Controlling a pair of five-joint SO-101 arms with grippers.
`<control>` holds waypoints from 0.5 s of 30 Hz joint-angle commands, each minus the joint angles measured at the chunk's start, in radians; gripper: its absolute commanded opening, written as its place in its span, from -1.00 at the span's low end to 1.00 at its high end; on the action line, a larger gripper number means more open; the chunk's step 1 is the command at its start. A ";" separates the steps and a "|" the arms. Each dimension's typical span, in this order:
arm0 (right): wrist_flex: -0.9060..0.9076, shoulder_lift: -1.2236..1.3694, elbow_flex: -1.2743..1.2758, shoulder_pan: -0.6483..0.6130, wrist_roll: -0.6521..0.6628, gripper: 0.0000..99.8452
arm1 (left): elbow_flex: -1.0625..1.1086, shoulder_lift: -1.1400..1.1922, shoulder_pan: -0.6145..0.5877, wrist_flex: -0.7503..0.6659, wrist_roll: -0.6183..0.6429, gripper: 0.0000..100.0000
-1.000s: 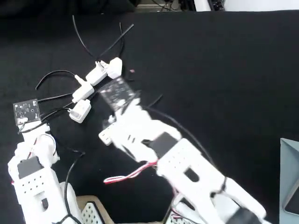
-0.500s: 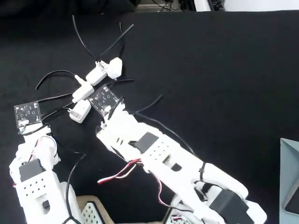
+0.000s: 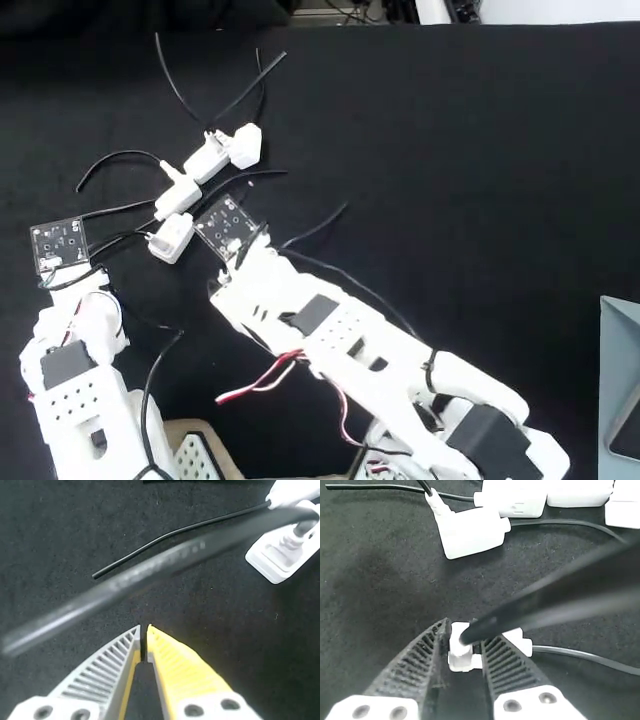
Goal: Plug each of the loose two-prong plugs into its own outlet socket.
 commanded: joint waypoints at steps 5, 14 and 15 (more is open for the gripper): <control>-0.061 -0.001 0.010 -0.011 -0.005 -0.98 | -0.005 -0.011 -0.012 -0.012 0.005 -0.92; -0.072 0.085 -0.007 -0.014 -0.005 -0.98 | -0.004 -0.011 -0.012 -0.011 0.005 -0.92; -0.083 0.113 -0.018 -0.014 -0.005 -0.98 | -0.004 -0.011 -0.012 -0.011 0.005 -0.92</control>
